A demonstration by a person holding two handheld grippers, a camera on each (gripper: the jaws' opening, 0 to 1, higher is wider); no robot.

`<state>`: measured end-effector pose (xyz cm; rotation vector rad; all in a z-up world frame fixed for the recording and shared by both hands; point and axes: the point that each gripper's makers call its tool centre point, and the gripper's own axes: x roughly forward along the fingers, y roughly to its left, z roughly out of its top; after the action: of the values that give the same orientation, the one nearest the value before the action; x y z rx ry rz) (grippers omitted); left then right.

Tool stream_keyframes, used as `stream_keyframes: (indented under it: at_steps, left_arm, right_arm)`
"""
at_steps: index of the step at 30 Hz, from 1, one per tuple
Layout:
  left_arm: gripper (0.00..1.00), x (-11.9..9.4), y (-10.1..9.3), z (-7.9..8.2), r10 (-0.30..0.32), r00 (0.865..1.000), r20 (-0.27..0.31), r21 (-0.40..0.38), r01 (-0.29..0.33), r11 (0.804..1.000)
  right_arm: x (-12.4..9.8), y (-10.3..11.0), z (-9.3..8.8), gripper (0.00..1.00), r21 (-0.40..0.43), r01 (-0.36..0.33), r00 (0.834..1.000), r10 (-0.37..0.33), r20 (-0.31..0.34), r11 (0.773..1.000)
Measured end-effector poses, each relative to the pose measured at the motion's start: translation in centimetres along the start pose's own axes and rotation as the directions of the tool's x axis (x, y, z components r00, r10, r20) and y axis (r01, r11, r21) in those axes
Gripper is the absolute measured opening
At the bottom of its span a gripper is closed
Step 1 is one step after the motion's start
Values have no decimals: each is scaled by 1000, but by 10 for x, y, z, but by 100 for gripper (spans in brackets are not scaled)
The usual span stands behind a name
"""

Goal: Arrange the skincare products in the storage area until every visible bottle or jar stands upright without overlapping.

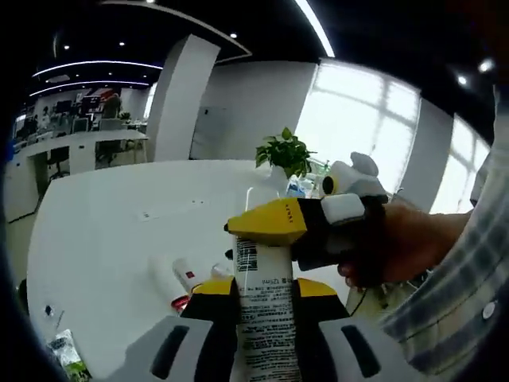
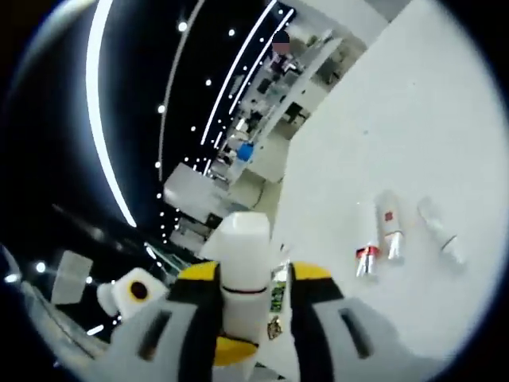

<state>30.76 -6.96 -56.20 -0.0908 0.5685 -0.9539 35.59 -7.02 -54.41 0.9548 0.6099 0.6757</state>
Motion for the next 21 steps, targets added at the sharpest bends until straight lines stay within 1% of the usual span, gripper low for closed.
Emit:
stream_keyframes:
  at_steps: [1,2,3,6,9,12,13,14,15,17,21]
  left_arm:
    - [25,0,0,-1,2,1000,-3,5,-1,1000]
    - [25,0,1,-4,13,1000,-18,26,-13,1000]
    - [25,0,-1,-3,7,1000,-9,30,-7,1000]
    - [27,-1,-3,-4,10,1000,-7,35,-10,999]
    - [30,-2,-5,-1,14,1000,14,60,-15,998]
    - [33,-1,-6,-1,7,1000,15,89,-8,996]
    - [33,-2,-6,0,13,1000,15,121,-15,993]
    - [33,-2,-5,-1,18,1000,12,141,-19,990]
    - [34,-3,-5,-3,24,1000,-3,155,-23,988]
    - [35,-4,-5,-11,33,998,-49,182,-24,983]
    - [36,-5,-4,-15,45,997,-56,184,-34,982]
  right_arm:
    - [0,3,-2,23,11,-15,1000,15,-5,1000]
    - [-1,6,-4,23,60,-27,1000,28,-12,998]
    - [-1,1,-3,22,36,-12,1000,12,-4,999]
    - [-3,6,-6,22,45,-18,1000,19,-10,999]
    - [-4,6,-2,21,99,-28,1000,27,10,995]
    - [-5,6,-2,21,130,-30,999,28,19,991]
    - [-6,5,-1,21,134,-29,999,26,27,991]
    - [-6,4,-1,20,134,-26,999,22,30,991]
    - [-7,4,-1,20,135,-22,999,17,35,991]
    - [-8,2,1,20,136,-17,999,11,49,991]
    - [-8,3,2,20,130,-17,998,10,59,991]
